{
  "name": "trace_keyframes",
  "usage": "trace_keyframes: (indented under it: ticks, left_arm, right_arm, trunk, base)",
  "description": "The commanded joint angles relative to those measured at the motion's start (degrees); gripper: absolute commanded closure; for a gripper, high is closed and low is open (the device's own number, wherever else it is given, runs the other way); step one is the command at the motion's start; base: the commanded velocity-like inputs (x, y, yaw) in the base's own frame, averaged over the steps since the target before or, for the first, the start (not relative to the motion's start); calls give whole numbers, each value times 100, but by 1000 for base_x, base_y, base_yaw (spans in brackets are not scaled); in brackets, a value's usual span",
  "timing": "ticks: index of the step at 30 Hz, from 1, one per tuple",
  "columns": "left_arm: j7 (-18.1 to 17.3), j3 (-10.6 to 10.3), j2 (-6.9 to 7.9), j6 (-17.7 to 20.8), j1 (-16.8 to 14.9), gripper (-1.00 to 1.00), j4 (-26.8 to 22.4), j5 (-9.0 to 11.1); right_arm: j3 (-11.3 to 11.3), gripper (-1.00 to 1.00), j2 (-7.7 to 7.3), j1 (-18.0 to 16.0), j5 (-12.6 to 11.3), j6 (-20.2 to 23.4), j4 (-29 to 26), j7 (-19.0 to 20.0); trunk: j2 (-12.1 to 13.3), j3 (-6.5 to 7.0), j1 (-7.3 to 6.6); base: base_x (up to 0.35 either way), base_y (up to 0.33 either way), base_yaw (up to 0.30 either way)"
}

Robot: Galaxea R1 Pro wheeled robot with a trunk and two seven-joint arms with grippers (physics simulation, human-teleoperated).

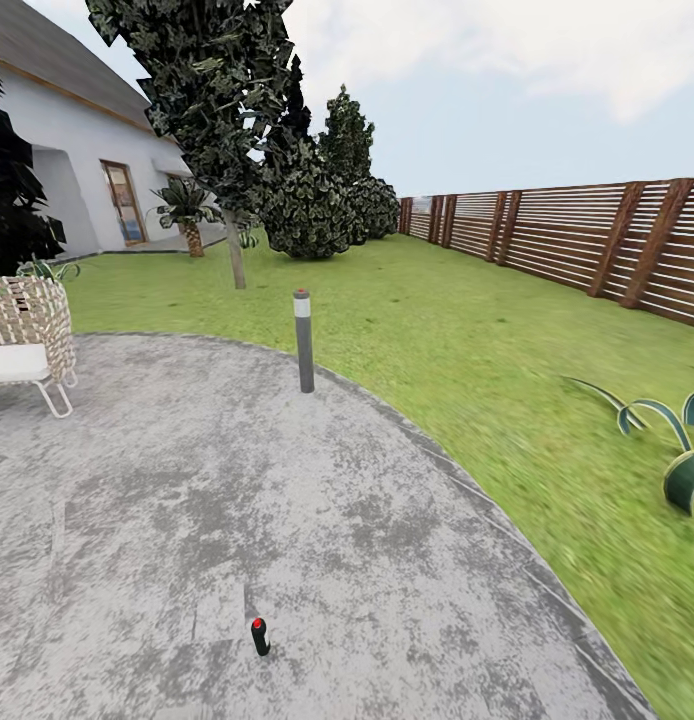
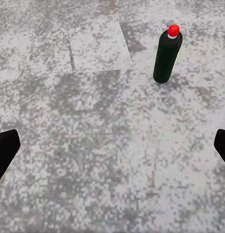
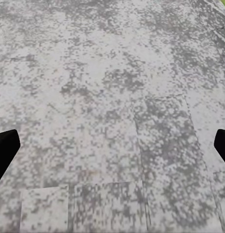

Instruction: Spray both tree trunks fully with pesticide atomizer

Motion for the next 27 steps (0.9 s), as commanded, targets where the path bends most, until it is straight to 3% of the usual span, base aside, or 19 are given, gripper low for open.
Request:
trace_keyframes:
  ticks: [1, 8, 11, 14, 16, 20, 21, 22, 27]
  left_arm:
    - [0, 0, 0, 0, 0, -100, 0, 0]
    - [16, 64, -2, 11, -2, -100, -9, 6]
    - [21, 410, -32, 33, -58, -100, -23, 3]
    - [19, 568, -61, 54, -161, -100, -66, 4]
    - [11, 618, -70, 93, -597, -100, -30, -21]
    - [13, 633, -76, 168, -1054, -100, 2, -25]
    - [15, 636, -82, 206, -1124, -100, -2, -26]
    - [11, 637, -92, 283, -1293, -100, -4, -29]
    - [6, 624, -100, 301, -1371, -100, -1, -61]
  right_arm:
    - [0, -100, 0, 0, 0, 0, 0, 0]
    - [-7, -100, 0, 0, 0, 0, -3, -4]
    - [-8, -100, 2, 0, -6, 0, -34, -8]
    - [-9, -100, 7, -12, -5, 6, -186, -8]
    - [-3, -100, 8, -191, 58, 24, -640, -9]
    - [-1, -100, 17, -607, 336, 65, -986, -14]
    - [0, -100, 24, -750, 413, 73, -1020, -18]
    - [0, -100, 101, -1129, 539, 168, -1047, -24]
    - [0, -100, 203, -1441, 589, 991, -1074, -14]
  trunk:
    - [0, 0, 0]
    - [0, 0, 0]
    - [0, 0, 0]
    - [0, 0, 0]
    - [0, 0, 0]
    - [0, 0, 0]
    - [0, 0, 0]
    - [0, 0, 0]
    - [0, 0, 0]
  base:
    - [0, 0, 0]
    - [0, 0, 0]
    - [0, 0, 0]
    - [0, 0, 0]
    - [0, 0, 0]
    - [0, 0, 0]
    - [0, 0, 0]
    - [0, 0, 0]
    - [0, 0, 0]
